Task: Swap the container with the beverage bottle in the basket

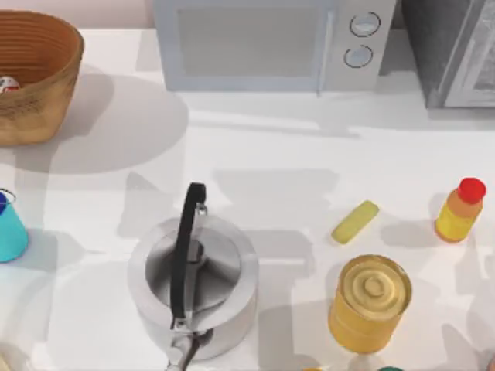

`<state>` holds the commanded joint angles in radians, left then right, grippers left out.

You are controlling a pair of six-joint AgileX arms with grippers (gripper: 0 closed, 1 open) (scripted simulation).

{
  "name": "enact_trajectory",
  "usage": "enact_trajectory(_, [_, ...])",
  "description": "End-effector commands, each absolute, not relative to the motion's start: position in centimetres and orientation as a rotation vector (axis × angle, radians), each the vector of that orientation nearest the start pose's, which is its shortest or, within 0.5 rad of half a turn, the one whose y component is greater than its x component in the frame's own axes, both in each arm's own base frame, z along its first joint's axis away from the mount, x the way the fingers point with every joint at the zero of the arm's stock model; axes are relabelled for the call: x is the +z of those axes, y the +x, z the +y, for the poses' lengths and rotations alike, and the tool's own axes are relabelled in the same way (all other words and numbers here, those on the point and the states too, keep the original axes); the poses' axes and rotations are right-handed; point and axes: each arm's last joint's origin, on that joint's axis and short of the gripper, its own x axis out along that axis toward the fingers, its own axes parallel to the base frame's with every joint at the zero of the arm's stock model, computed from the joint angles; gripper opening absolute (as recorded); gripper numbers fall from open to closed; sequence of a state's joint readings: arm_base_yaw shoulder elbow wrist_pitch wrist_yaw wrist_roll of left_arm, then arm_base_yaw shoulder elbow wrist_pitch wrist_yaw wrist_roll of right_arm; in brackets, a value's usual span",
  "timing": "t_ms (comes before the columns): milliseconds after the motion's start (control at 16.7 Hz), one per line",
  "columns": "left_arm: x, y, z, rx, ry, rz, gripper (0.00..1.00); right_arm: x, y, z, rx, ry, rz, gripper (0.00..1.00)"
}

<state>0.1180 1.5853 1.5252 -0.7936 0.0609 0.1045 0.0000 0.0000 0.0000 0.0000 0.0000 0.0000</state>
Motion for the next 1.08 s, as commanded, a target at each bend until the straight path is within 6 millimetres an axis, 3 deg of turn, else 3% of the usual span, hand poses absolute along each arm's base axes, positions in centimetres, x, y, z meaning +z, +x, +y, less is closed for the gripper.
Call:
enact_trajectory(240, [29.6, 42.0, 5.9, -0.004, -0.002, 1.065, 1.00, 16.0, 10.6, -0.1, 0.000, 0.000, 0.000, 1.00])
enact_trajectory(480, [24.3, 47.2, 7.1, -0.028, -0.018, 1.235, 1.00, 16.0, 10.6, -0.1, 0.000, 0.000, 0.000, 1.00])
enact_trajectory(780, [19.5, 49.9, 7.7, -0.050, -0.029, 1.358, 1.00, 16.0, 10.6, -0.1, 0.000, 0.000, 0.000, 1.00])
enact_trajectory(1080, [19.1, 50.0, 7.7, -0.052, -0.029, 1.367, 1.00, 16.0, 10.6, -0.1, 0.000, 0.000, 0.000, 1.00])
